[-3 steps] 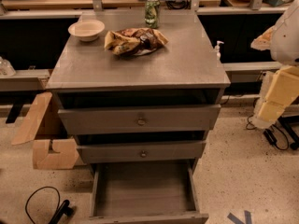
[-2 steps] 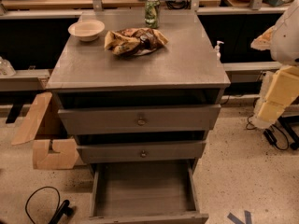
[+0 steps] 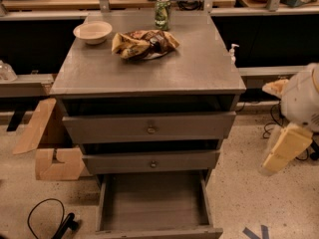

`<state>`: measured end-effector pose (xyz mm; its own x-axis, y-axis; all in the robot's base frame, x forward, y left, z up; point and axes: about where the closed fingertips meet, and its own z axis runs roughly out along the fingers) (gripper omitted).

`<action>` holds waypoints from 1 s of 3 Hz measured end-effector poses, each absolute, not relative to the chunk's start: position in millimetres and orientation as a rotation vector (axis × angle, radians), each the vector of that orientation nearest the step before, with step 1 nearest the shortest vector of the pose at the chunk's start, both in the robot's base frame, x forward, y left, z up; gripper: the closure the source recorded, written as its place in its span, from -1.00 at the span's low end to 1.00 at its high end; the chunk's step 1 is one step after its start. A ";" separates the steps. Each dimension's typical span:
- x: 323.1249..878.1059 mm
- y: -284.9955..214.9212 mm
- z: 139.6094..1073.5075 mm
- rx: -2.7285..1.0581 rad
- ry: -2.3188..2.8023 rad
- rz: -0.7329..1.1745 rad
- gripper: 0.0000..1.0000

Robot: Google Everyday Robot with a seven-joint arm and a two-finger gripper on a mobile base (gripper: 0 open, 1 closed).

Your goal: Close bottom drawer

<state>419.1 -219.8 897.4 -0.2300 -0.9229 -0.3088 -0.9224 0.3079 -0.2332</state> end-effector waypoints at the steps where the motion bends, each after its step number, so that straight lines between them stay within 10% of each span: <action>1: 402.7 -218.7 827.9 -1.632 2.166 0.063 -1.00; 3: 417.4 -217.7 689.8 -1.480 2.164 0.163 -1.00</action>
Offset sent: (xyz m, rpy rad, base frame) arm 0.0354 -0.0007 -0.2276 0.2065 -0.1673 -0.0751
